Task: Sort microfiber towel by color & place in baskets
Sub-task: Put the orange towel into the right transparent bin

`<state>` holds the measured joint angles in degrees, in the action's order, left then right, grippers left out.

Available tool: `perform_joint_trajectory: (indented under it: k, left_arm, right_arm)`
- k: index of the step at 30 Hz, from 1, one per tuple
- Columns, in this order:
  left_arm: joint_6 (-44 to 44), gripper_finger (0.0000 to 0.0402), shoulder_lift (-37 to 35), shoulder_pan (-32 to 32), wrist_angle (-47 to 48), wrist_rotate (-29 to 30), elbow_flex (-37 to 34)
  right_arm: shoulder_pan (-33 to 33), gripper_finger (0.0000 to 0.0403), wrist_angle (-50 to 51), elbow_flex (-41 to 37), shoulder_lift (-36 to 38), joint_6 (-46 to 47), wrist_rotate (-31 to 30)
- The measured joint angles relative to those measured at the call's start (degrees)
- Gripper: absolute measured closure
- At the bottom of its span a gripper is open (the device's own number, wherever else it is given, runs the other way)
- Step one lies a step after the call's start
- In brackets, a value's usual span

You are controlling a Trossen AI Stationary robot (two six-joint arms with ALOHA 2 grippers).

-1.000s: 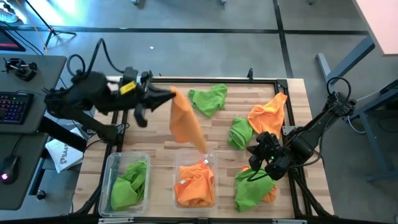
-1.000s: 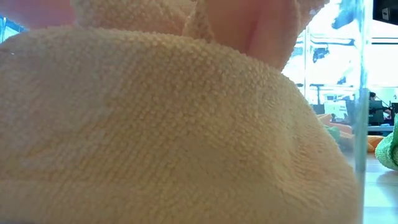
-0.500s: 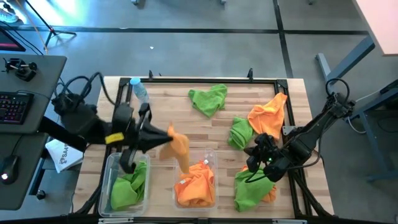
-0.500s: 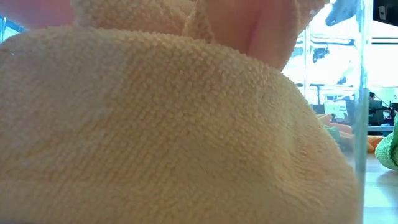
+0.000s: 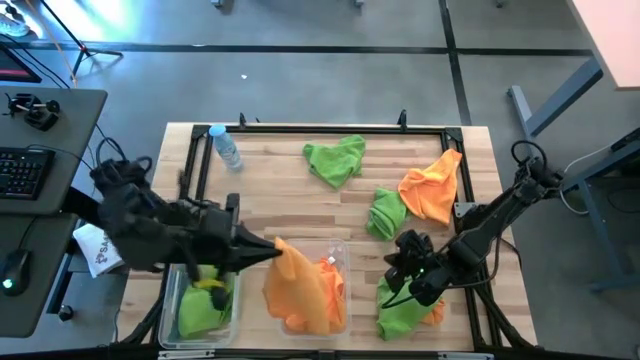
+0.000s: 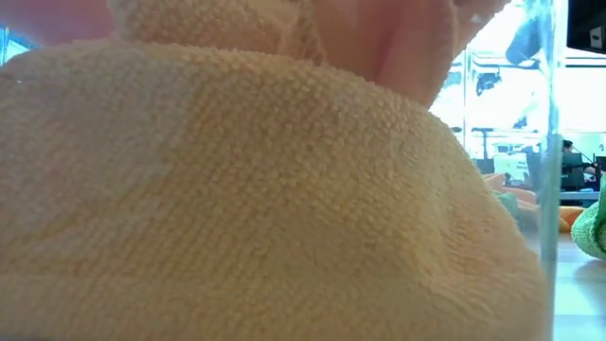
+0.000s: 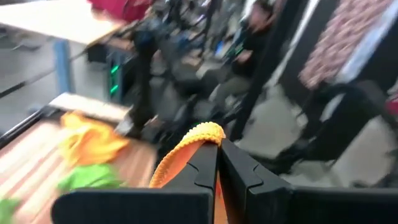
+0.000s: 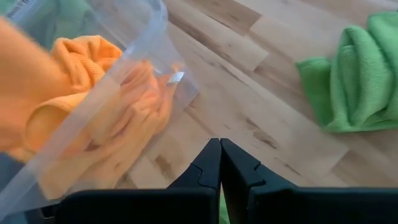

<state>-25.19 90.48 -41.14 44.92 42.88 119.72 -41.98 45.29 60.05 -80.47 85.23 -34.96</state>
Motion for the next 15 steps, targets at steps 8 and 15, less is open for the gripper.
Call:
perform_joint_trajectory:
  k: [8,15]
  left_arm:
    - [-3.5,0.0401,5.5,4.4,11.3,-0.3,0.0]
    - [-6.0,0.0401,13.3,5.1,11.5,-16.9,0.0]
  right_arm:
    - [0.0,0.0402,-2.0,0.0,0.0,0.0,0.0]
    - [0.0,0.0402,-2.7,0.0,0.0,0.0,0.0]
